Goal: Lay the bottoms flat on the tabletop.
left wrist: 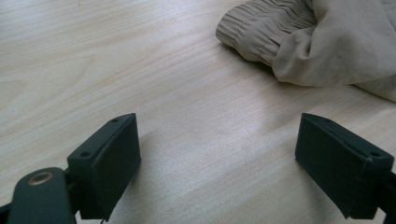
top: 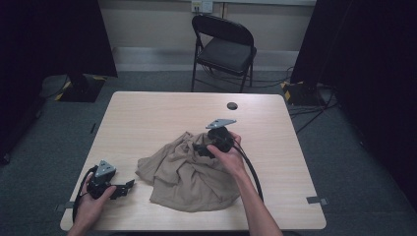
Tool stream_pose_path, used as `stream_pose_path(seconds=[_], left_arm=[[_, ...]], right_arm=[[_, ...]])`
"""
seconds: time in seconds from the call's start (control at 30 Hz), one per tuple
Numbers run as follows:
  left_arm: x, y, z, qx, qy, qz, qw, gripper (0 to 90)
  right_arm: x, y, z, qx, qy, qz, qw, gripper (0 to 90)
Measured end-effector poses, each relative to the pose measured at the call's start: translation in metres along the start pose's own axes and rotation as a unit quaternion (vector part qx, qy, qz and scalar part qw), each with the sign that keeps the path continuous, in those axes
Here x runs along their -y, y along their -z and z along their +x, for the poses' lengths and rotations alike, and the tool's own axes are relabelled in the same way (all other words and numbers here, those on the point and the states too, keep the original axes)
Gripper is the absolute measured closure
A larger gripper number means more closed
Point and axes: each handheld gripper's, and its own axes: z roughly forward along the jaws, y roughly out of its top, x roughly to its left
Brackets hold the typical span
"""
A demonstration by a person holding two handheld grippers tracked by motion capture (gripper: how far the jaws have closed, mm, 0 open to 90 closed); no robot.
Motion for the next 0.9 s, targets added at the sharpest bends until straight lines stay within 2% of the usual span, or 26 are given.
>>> stream_pose_path(seconds=[0.1, 0.13, 0.2, 0.23, 0.27, 0.3, 0.33, 0.37, 0.4, 0.43, 0.47, 0.57, 0.77, 0.8, 0.83, 0.87, 0.9], left_arm=[[0.000, 0.000, 0.000, 0.001, -0.001, 0.000, 1.0000, 13.3], [0.000, 0.000, 0.000, 0.001, -0.001, 0.000, 1.0000, 13.3], [0.000, 0.000, 0.000, 0.001, -0.001, 0.001, 1.0000, 13.3], [0.000, 0.000, 0.000, 0.001, -0.001, 0.000, 1.0000, 13.3], [0.000, 0.000, 0.000, 0.001, -0.001, 0.000, 1.0000, 13.4], [0.000, 0.000, 0.000, 0.001, -0.001, 0.000, 1.0000, 13.3], [0.000, 0.000, 0.000, 0.001, -0.001, 0.000, 1.0000, 13.3], [0.000, 0.000, 0.000, 0.001, -0.001, 0.000, 1.0000, 13.3], [0.000, 0.000, 0.000, 0.001, -0.001, 0.000, 1.0000, 13.3], [0.000, 0.000, 0.000, 0.001, -0.001, 0.000, 1.0000, 13.3], [0.000, 0.000, 0.000, 0.001, -0.001, 0.000, 1.0000, 13.3], [0.000, 0.000, 0.000, 0.001, -0.001, 0.000, 1.0000, 13.3], [0.000, 0.000, 0.000, 0.001, -0.001, 0.000, 1.0000, 13.3], [0.000, 0.000, 0.000, 0.001, -0.001, 0.000, 1.0000, 13.3], [0.000, 0.000, 0.000, 0.001, -0.001, 0.000, 1.0000, 13.3], [0.000, 0.000, 0.000, 0.001, -0.001, 0.000, 1.0000, 13.3], [0.000, 0.000, 0.000, 0.001, -0.002, 0.000, 1.0000, 13.3]], right_arm=[[0.000, -0.009, 0.000, -0.005, -0.005, 0.001, 1.0000, 17.7], [0.003, -0.017, -0.002, -0.015, -0.009, 0.010, 0.9998, 17.9], [0.008, -0.025, -0.006, -0.015, -0.017, 0.026, 0.9994, 20.0], [0.011, -0.028, -0.007, -0.012, -0.020, 0.036, 0.9991, 25.0], [0.011, -0.028, -0.007, -0.012, -0.020, 0.036, 0.9991, 25.0], [0.017, -0.032, -0.008, -0.012, -0.022, 0.043, 0.9987, 38.2], [0.017, -0.032, -0.008, -0.012, -0.022, 0.043, 0.9987, 38.2], [0.021, -0.031, -0.008, -0.020, -0.020, 0.036, 0.9990, 58.2], [0.021, -0.031, -0.008, -0.020, -0.020, 0.036, 0.9990, 58.2], [0.023, -0.028, -0.009, -0.020, -0.022, 0.022, 0.9993, 71.4], [0.023, -0.028, -0.009, -0.020, -0.022, 0.022, 0.9993, 71.4], [0.024, -0.016, -0.011, -0.006, -0.021, 0.006, 0.9997, 83.7], [0.034, 0.013, -0.021, 0.017, -0.031, -0.016, 0.9992, 86.5], [0.034, 0.013, -0.021, 0.017, -0.031, -0.016, 0.9992, 86.5], [0.039, 0.023, -0.025, 0.024, -0.035, -0.018, 0.9989, 86.7], [0.039, 0.023, -0.025, 0.024, -0.035, -0.018, 0.9989, 86.7], [0.044, 0.033, -0.028, 0.032, -0.039, -0.022, 0.9985, 86.7]])
